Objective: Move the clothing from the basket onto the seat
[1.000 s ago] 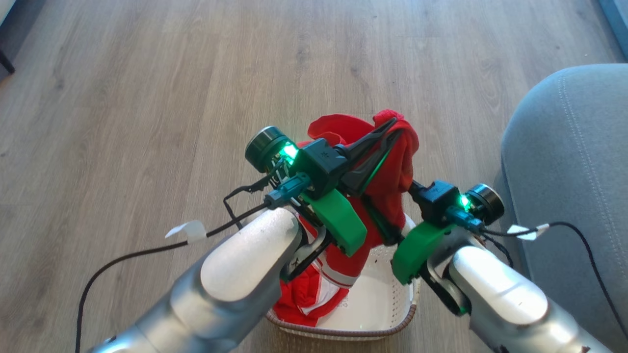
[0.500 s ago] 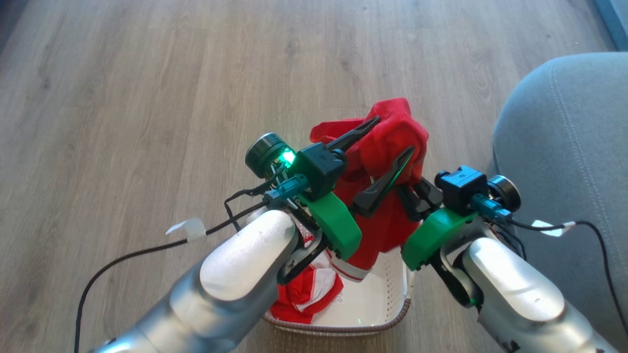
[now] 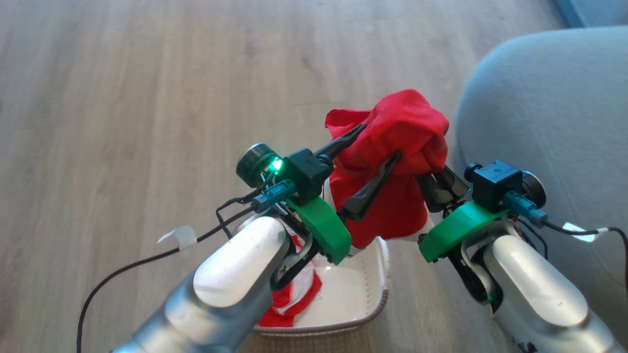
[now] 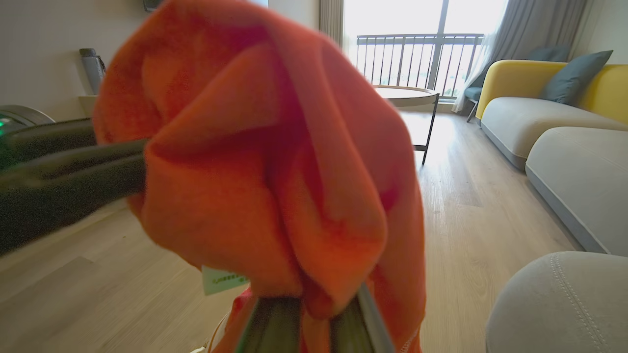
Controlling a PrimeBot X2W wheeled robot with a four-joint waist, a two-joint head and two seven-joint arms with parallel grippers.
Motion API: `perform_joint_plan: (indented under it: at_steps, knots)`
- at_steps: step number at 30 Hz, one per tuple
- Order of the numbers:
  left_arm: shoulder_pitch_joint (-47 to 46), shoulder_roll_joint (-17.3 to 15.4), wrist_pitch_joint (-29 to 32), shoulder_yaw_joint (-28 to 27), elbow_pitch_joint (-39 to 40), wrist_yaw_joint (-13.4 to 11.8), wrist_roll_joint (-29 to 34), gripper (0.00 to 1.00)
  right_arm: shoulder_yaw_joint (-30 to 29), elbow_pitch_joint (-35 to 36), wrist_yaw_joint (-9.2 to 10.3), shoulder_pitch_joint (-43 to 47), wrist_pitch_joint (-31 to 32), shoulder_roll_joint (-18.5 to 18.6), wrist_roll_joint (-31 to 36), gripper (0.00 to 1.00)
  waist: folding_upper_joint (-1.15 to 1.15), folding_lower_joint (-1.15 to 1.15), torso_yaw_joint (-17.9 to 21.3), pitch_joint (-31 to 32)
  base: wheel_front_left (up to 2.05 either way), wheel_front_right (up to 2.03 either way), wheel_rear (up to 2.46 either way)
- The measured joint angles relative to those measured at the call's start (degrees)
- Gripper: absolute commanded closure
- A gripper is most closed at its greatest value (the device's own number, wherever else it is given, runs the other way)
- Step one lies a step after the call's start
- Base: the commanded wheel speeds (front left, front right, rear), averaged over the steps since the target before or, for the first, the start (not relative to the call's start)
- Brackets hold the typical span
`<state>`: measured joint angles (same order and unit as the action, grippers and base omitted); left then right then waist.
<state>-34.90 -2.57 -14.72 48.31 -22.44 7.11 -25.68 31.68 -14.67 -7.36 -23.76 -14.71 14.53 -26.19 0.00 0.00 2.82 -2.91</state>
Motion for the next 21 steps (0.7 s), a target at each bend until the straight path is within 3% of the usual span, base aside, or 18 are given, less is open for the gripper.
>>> perform_joint_plan:
  at_steps: [21]
  knots:
    - [2.6, 0.0, 0.0, 0.9, 5.3, 0.0, 1.1, 0.0, -7.3, 7.8, 0.0, 6.4, 0.0, 0.1, 0.0, 1.0, 0.0, 0.0, 20.9, 1.0, 0.0, 0.0, 0.0]
